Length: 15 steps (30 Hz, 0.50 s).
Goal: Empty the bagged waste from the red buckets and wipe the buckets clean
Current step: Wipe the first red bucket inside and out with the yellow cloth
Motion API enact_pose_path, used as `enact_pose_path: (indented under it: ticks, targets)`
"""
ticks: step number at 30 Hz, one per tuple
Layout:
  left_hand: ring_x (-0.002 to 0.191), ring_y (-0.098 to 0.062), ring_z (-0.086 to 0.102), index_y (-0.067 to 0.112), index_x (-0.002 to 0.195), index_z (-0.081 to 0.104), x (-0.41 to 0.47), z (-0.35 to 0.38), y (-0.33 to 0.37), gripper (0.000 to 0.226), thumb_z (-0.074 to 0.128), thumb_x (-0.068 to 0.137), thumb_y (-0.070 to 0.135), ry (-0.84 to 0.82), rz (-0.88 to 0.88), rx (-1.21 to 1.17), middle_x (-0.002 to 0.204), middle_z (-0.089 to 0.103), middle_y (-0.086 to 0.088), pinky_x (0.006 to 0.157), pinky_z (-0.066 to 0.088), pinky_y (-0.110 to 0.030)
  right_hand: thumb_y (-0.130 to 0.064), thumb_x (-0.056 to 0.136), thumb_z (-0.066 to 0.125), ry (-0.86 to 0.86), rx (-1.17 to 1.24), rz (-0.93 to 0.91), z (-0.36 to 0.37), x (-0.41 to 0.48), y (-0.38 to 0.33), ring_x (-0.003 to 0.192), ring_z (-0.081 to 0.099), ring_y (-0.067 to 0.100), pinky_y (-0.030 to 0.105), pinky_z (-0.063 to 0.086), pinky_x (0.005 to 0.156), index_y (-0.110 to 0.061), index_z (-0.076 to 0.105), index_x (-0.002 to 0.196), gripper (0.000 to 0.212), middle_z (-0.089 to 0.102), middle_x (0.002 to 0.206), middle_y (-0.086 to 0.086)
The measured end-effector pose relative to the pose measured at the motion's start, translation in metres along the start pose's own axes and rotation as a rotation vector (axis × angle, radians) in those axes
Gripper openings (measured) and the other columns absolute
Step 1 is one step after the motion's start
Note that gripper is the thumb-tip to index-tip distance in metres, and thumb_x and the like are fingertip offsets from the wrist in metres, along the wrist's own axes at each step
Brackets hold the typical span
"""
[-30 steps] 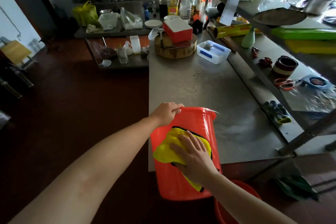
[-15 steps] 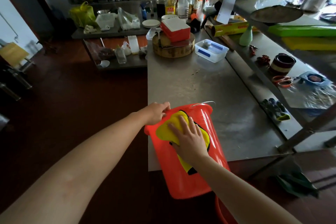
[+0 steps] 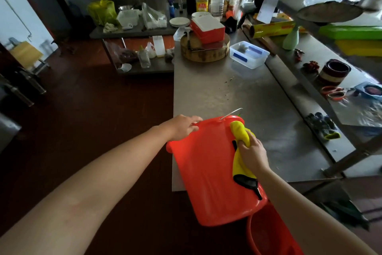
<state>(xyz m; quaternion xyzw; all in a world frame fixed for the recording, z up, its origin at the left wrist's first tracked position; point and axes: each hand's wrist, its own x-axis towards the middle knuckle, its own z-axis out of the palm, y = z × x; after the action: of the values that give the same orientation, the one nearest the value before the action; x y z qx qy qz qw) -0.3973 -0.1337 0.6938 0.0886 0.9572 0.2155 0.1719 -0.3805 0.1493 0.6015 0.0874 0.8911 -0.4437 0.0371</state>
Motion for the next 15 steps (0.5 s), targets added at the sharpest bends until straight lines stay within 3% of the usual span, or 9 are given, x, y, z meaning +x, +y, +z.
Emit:
enact_pose_path:
  ticks: [4, 9, 12, 15]
  targets:
    - [0.139, -0.023, 0.047, 0.017, 0.149, 0.049, 0.007, 0.008, 0.014, 0.042, 0.046, 0.108, 0.025, 0.074, 0.022, -0.009, 0.146, 0.055, -0.008, 0.113, 0.033, -0.029, -0.042, 0.093, 0.062, 0.002, -0.025, -0.063, 0.006, -0.01, -0.008, 0.137, 0.045, 0.029, 0.041, 0.042, 0.105, -0.043, 0.045, 0.147, 0.056, 0.04, 0.158, -0.001]
    - [0.139, -0.023, 0.047, 0.011, 0.147, 0.051, 0.018, 0.004, 0.009, 0.041, 0.048, 0.107, 0.02, 0.06, 0.023, 0.05, 0.145, 0.057, -0.009, 0.116, 0.033, -0.03, -0.045, 0.087, 0.07, -0.079, -0.408, -0.589, 0.033, -0.059, -0.022, 0.15, 0.025, 0.04, 0.055, 0.033, 0.114, -0.043, 0.042, 0.15, 0.069, 0.026, 0.166, 0.0]
    - [0.141, -0.027, 0.044, 0.016, 0.148, 0.05, 0.025, 0.002, 0.004, 0.042, 0.048, 0.107, 0.025, 0.03, 0.003, 0.091, 0.149, 0.051, -0.012, 0.116, 0.034, -0.034, -0.053, 0.082, 0.068, -0.139, -0.716, -0.873, 0.061, -0.087, -0.028, 0.151, 0.017, 0.044, 0.064, 0.024, 0.116, -0.047, 0.035, 0.151, 0.076, 0.025, 0.165, 0.0]
    - [0.123, -0.026, 0.059, 0.035, 0.151, 0.043, 0.025, 0.004, -0.003, 0.046, 0.045, 0.107, 0.022, 0.022, 0.02, 0.087, 0.147, 0.053, -0.013, 0.099, 0.048, -0.031, -0.052, 0.085, 0.068, -0.185, -0.787, -0.938, 0.078, -0.096, -0.035, 0.153, 0.01, 0.043, 0.066, 0.017, 0.118, -0.044, 0.033, 0.152, 0.076, 0.022, 0.166, 0.001]
